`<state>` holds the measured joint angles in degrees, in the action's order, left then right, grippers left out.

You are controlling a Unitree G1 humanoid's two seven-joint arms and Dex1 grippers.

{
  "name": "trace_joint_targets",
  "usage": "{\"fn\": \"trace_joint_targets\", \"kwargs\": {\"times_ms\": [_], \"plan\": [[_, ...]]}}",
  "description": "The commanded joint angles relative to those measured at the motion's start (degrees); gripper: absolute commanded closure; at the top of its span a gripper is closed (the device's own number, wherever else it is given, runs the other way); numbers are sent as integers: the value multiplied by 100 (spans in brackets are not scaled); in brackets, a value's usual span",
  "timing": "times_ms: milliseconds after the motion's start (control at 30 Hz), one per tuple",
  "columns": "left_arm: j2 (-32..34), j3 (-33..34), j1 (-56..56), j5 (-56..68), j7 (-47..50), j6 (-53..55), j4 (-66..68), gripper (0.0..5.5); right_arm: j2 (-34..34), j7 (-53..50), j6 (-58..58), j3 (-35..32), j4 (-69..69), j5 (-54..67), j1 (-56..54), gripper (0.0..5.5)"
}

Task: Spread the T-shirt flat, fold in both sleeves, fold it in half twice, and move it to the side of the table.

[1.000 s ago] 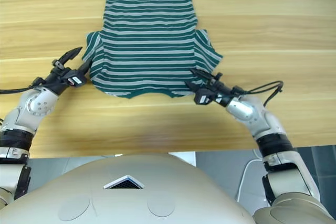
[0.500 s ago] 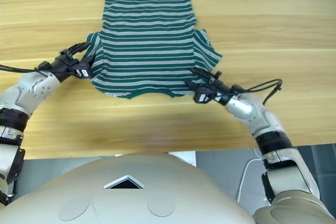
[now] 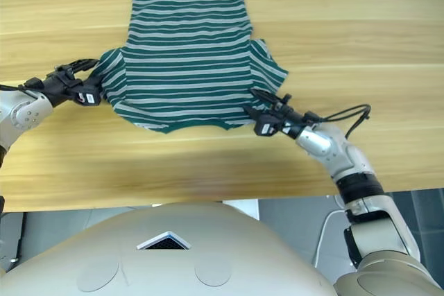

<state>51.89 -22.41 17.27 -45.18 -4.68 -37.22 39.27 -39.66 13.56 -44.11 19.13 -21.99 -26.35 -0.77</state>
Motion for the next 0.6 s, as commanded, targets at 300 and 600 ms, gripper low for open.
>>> {"fn": "trace_joint_targets", "kwargs": {"times_ms": [300,600], "plan": [[-23,455,-544,999,247,-817,-1126,327,-49,84,-212,-315,423,659,110,320],[-123,2219,-1620,2129,525,-398,-2654,327,765,114,450,-440,1137,1145,-197,320]]}}
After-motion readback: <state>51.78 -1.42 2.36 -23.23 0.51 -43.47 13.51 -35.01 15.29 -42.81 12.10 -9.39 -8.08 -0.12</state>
